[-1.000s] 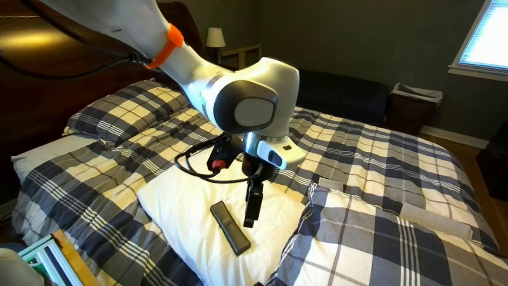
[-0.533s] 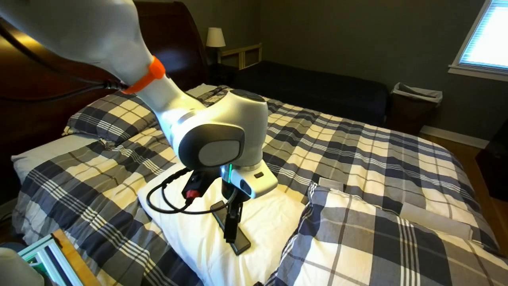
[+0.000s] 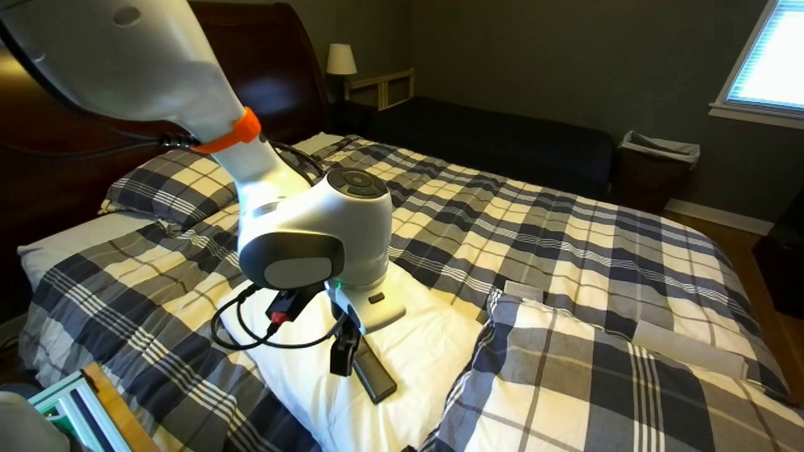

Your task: Remove the checked pillow from on top of the white pillow, pick up the black remote, put it on the bed and then put the checked pillow back on top of the white pillow

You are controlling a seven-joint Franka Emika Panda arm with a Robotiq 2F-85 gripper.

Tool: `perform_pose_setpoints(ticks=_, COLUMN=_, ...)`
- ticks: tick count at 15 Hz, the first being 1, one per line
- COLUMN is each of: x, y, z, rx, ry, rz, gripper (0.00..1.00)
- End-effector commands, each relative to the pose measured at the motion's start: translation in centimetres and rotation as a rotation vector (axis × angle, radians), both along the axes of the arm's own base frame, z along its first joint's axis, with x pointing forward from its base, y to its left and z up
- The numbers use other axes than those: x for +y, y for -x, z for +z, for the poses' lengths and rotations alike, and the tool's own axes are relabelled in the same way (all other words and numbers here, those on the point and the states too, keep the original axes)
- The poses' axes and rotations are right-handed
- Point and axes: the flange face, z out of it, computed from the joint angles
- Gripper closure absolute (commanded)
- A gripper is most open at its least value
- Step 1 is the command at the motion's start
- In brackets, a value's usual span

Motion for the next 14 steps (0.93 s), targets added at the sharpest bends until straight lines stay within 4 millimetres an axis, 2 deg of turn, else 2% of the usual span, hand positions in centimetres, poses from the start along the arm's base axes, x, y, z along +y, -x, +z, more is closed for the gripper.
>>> perform_pose_setpoints(ticks=1, x=0.9, y=-1.4, z=-2.5, rx=0.007, ry=-0.031, rz=-0.004, gripper=0.0)
perform_pose_setpoints(ticks=5, x=2.0, y=-3.1, z=-5.3, rx=0.036, ry=-0.057, rz=0.001, gripper=0.0)
perform_pose_setpoints(ticks=8, x=2.0, y=-4.5, z=-7.7, rx=0.058, ry=-0.042, rz=0.006, gripper=0.0)
perform_pose_setpoints(ticks=14, x=2.2, y=-6.5, z=-10.4, rx=0.09, ry=-0.059, rz=0.005, gripper=0.0)
